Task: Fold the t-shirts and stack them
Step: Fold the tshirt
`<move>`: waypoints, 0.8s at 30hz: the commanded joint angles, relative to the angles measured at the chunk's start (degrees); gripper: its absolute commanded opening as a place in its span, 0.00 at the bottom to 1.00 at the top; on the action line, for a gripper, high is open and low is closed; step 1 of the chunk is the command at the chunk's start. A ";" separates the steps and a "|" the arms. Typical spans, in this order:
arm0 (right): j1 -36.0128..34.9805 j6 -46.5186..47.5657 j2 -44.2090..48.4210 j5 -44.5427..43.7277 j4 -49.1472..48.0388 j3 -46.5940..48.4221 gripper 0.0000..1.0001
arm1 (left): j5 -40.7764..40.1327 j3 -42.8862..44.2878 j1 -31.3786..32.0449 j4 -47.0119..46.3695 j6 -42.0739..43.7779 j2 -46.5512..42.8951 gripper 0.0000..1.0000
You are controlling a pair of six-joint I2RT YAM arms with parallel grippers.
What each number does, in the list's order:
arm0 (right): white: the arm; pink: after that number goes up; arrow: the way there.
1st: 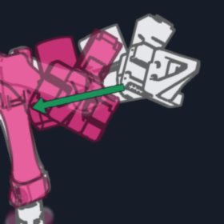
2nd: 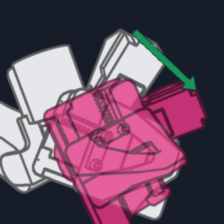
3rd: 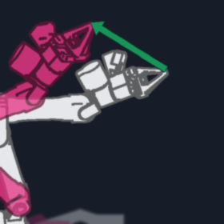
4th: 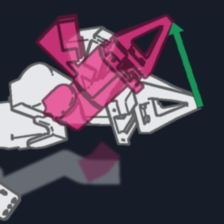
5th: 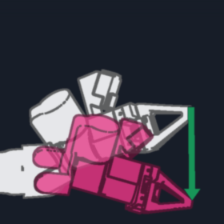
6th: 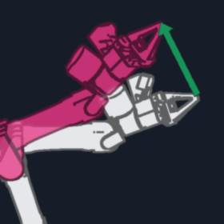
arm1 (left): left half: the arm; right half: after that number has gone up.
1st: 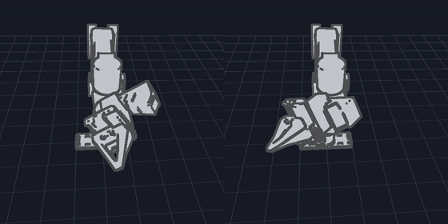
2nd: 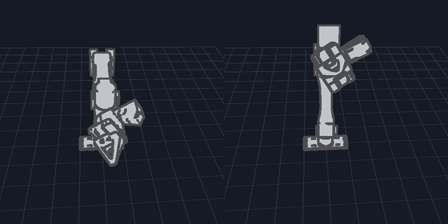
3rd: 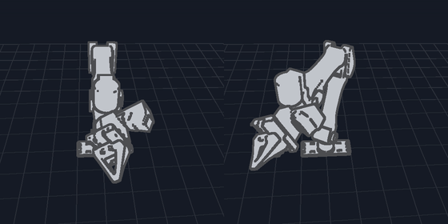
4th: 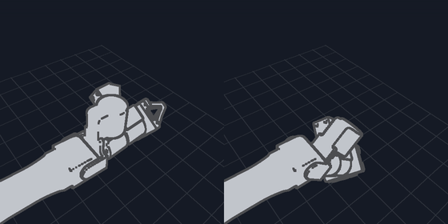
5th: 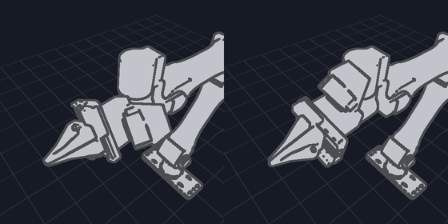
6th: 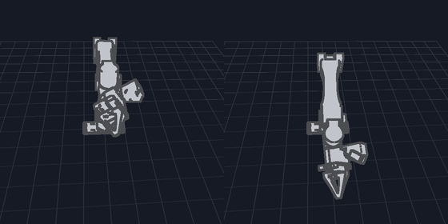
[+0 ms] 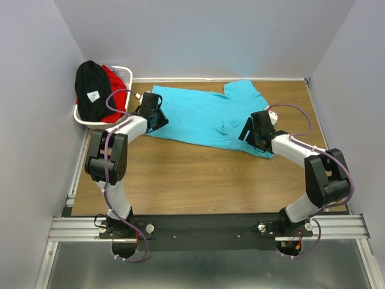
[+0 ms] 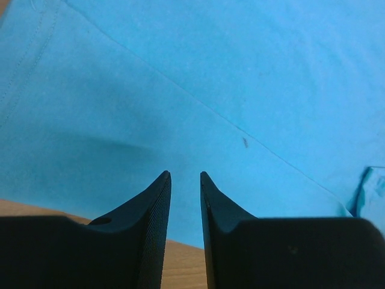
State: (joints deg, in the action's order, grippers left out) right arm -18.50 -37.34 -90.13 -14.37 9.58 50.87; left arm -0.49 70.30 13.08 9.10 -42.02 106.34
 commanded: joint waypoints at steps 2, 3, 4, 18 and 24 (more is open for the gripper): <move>2.59 -4.49 -1.80 -2.94 0.70 -2.27 0.91 | -2.15 -3.50 -1.92 -1.80 -3.50 1.76 0.33; 3.29 -5.02 -2.68 -2.86 0.79 -2.62 0.93 | -2.49 -4.20 -2.27 -1.98 -4.12 2.20 0.33; 3.56 -5.19 -3.03 -2.51 0.79 -2.79 0.93 | -2.58 -4.38 -2.44 -2.16 -4.12 2.46 0.33; 5.41 -8.89 -0.32 1.10 3.24 -8.68 1.00 | -6.28 -13.08 -2.71 1.09 -10.89 -2.37 0.33; 5.85 -10.47 3.81 2.85 9.12 -10.09 1.00 | -8.73 -18.70 -2.71 3.11 -12.55 -7.89 0.33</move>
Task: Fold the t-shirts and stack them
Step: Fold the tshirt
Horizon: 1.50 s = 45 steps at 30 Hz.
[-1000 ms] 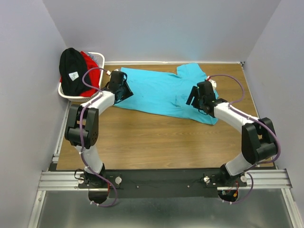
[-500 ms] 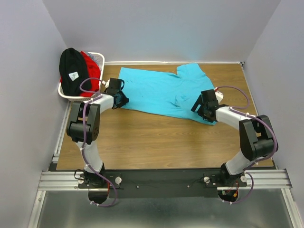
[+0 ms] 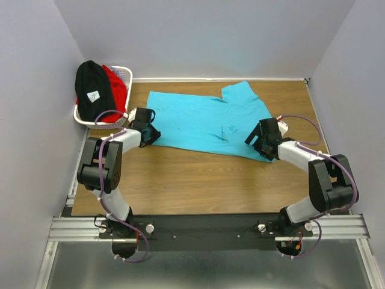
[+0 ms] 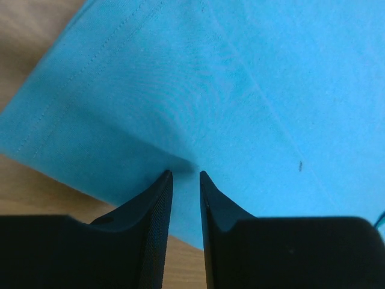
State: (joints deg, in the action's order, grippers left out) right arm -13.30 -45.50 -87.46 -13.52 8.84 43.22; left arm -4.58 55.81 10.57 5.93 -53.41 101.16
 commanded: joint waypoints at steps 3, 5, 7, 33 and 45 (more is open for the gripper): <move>0.73 -3.19 3.07 3.84 11.80 -3.23 1.00 | -4.65 -7.82 -0.20 6.02 -1.44 -5.70 0.33; 0.73 -4.24 4.05 4.81 13.30 -4.19 1.00 | -4.56 -10.62 -0.20 5.84 -1.79 -7.20 0.33; 0.73 -4.69 5.54 5.34 14.53 -4.81 1.00 | -4.39 -12.82 -0.20 5.67 -2.14 -9.75 0.33; 0.82 -6.36 13.55 16.16 30.45 -9.48 1.00 | -3.16 -30.41 3.93 10.67 -9.00 -36.48 0.33; 7.40 -1.27 7.05 9.92 30.98 -2.88 1.00 | -10.53 -21.10 6.57 19.99 -5.84 -44.12 0.33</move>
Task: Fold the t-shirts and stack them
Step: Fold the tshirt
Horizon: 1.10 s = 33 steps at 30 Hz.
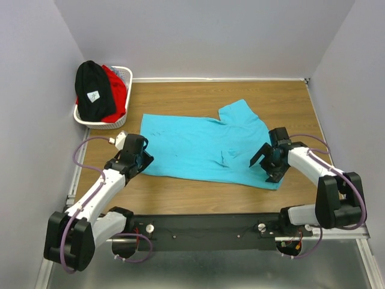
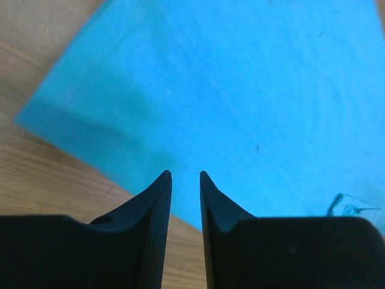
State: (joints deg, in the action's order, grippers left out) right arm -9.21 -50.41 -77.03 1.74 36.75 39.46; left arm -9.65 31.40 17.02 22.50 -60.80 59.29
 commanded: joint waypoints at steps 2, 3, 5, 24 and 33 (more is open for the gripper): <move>5.33 4.44 -4.96 -7.35 2.89 1.66 1.00 | -5.99 5.59 0.12 3.78 2.08 -2.07 0.33; 6.04 4.97 -5.84 -7.88 2.54 1.93 1.00 | -6.26 6.30 0.12 3.69 2.61 -1.72 0.33; 7.62 5.59 -7.77 -8.42 2.10 2.55 1.00 | -6.70 7.88 0.12 3.25 3.40 -0.76 0.33; 7.81 11.82 1.87 0.10 -2.37 14.67 1.00 | -17.94 49.07 -4.09 5.88 14.74 37.99 0.39; 7.89 14.20 8.04 2.48 -7.48 16.70 1.00 | -24.01 67.55 -4.97 15.72 15.62 59.35 0.38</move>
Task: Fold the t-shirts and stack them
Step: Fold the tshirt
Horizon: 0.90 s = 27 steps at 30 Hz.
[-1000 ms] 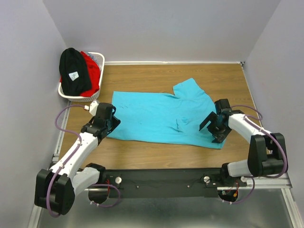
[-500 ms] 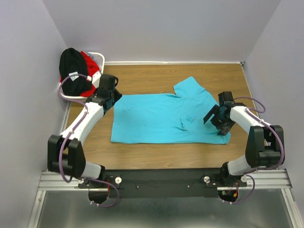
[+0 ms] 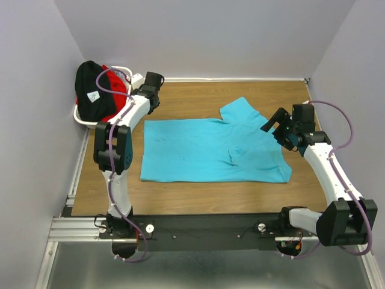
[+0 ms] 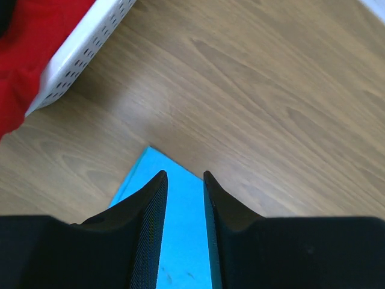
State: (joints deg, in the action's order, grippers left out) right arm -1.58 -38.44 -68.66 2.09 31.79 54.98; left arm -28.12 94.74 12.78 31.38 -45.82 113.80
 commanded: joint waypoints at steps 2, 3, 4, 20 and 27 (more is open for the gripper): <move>0.27 2.93 -0.77 2.13 -2.70 1.79 1.00 | -5.63 5.19 -0.82 7.82 0.38 7.83 0.38; 0.27 3.10 -1.03 2.04 -2.70 1.88 1.00 | -5.54 5.28 -0.82 7.91 0.38 8.45 0.37; 0.27 3.28 -1.38 2.22 -2.96 2.06 1.00 | -5.89 5.37 -0.91 8.00 0.21 9.41 0.37; 0.27 3.72 -3.58 3.10 -6.13 -0.14 1.00 | -4.40 7.13 -1.61 5.80 3.11 14.26 0.37; 0.27 4.16 -5.16 2.66 -7.36 -0.14 1.00 | -3.08 7.30 -1.70 5.19 3.64 14.61 0.36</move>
State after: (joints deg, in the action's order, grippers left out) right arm -1.54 -35.70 -72.79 4.08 26.06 55.33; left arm -31.33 100.53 11.35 37.76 -42.68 127.74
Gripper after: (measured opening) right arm 0.997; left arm 0.360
